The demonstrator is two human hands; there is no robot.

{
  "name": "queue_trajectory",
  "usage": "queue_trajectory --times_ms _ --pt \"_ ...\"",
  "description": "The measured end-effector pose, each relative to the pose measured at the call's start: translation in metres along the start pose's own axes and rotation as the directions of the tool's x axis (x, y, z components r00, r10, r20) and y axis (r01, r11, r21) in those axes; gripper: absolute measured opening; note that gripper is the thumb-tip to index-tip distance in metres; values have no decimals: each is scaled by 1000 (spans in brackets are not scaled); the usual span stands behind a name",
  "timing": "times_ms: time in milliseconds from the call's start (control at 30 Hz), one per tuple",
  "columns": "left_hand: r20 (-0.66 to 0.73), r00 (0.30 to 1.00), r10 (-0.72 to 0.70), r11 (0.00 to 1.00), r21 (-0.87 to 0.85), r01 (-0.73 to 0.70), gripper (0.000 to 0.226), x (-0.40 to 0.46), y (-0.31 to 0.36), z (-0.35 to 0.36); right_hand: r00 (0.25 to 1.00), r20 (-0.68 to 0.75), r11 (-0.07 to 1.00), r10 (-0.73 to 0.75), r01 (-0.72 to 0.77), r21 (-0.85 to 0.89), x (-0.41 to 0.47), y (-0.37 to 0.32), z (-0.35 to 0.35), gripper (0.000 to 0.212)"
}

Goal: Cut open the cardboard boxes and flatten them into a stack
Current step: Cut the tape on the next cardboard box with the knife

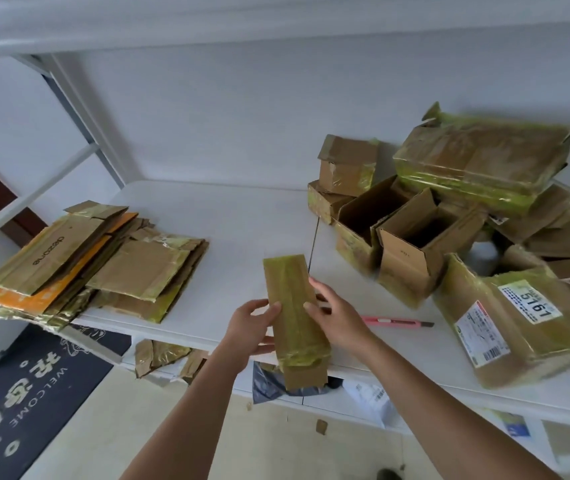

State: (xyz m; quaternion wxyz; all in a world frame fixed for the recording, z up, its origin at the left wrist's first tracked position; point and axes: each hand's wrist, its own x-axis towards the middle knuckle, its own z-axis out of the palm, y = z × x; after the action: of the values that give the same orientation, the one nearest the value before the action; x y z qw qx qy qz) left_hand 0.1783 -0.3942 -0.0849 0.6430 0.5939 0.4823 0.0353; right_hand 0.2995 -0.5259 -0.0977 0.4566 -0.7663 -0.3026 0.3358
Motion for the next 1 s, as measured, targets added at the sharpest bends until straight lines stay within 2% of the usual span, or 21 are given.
queue_trajectory --times_ms 67,133,167,233,300,467,533,600,667,733,767,867,933,1000 --pt "-10 1000 -6 999 40 6 50 3 4 9 985 -173 984 -22 -10 -180 6 19 -16 47" --pt "-15 1000 -15 997 73 16 51 6 6 20 955 -296 914 18 -135 -382 6 40 -34 50" --pt "-21 1000 -18 996 90 20 50 6 4 26 945 -321 846 59 -218 -486 2 49 -43 53" --pt "-45 999 -8 991 133 14 47 9 -1 37 941 -313 674 127 -314 -669 -7 65 -56 52" --pt "-79 997 -1 989 148 13 45 12 -7 41 948 -297 569 112 -306 -763 -12 79 -61 42" --pt "-42 997 -67 990 125 72 44 17 -7 33 957 -290 484 27 -267 -834 -9 81 -63 25" --pt "-24 997 -77 987 140 80 44 20 -7 33 936 -346 520 -59 -267 -812 -9 73 -61 22" --pt "-8 996 -93 990 108 94 47 23 -9 34 879 -409 590 -246 -199 -783 -5 64 -59 22" --pt "17 994 -109 991 78 107 52 25 -11 36 772 -459 708 -440 -15 -706 1 48 -56 15" --pt "25 995 -100 992 82 98 51 24 -13 38 675 -525 815 -519 205 -542 9 28 -50 12" --pt "23 995 -96 992 82 94 50 23 -13 39 674 -545 856 -499 285 -431 14 19 -45 13" --pt "18 994 -110 992 71 109 48 24 -14 40 789 -507 929 -349 361 -77 28 1 -22 10" --pt "19 993 -115 991 76 113 47 25 -14 39 841 -457 936 -290 349 48 40 0 -7 16" --pt "15 993 -114 990 82 113 45 25 -15 38 853 -457 937 -253 334 105 47 5 4 16"
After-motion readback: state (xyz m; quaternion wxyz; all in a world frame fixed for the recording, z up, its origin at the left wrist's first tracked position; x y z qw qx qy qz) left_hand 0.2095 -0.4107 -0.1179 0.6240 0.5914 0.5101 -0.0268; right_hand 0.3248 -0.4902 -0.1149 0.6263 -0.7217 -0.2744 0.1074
